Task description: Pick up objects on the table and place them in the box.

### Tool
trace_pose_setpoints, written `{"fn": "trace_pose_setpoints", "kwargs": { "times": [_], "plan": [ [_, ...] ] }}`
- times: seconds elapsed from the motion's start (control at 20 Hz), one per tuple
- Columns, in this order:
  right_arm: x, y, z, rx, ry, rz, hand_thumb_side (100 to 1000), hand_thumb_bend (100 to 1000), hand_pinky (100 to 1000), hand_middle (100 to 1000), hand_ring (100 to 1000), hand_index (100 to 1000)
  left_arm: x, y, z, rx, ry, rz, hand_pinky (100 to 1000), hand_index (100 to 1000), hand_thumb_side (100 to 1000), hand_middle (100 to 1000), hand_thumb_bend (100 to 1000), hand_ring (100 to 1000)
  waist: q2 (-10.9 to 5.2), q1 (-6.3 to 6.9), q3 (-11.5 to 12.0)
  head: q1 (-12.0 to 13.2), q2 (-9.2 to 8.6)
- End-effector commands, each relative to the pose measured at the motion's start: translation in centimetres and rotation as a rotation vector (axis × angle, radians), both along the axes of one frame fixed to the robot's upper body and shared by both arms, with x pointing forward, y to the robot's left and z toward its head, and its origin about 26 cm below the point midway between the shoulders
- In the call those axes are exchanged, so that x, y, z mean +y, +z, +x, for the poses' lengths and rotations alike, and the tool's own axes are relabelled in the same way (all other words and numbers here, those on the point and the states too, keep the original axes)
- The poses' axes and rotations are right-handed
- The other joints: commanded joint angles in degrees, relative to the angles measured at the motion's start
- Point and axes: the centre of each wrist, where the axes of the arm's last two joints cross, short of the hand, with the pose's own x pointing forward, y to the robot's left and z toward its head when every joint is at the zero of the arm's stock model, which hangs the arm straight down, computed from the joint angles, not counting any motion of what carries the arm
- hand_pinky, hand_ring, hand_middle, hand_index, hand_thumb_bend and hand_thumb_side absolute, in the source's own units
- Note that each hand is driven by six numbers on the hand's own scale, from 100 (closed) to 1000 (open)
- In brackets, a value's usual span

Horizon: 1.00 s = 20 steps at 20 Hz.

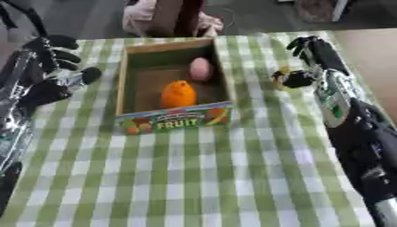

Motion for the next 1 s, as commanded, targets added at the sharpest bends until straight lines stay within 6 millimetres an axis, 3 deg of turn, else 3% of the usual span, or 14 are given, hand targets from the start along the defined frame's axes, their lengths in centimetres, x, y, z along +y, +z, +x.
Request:
{"fn": "trace_pose_setpoints", "kwargs": {
  "times": [0.05,0.65,0.85,1.0],
  "plan": [
    [-1.2,1.3,0.1,-0.019,-0.028,-0.010,155,452,654,596,659,745,0.7,1.0,0.0,-0.030,0.015,0.014,635,723,339,655,849,626,-1.15,-0.01,-0.08,0.17,0.10],
    [-0.9,-0.3,0.1,0.075,0.005,-0.034,130,442,657,598,663,695,0.7,1.1,0.0,-0.031,0.013,0.013,635,723,339,655,848,627,-1.14,0.12,-0.14,0.22,0.14],
    [-0.8,-0.3,0.1,0.101,0.019,-0.045,100,408,658,596,663,632,0.7,1.1,0.0,-0.031,0.013,0.012,635,723,339,655,847,627,-1.12,0.13,-0.14,0.26,0.16],
    [-0.8,-0.3,0.1,0.112,0.022,-0.050,100,367,658,590,661,535,0.7,1.1,0.0,-0.031,0.013,0.012,635,723,340,655,847,627,-1.11,0.11,-0.14,0.27,0.17]
  ]
}}
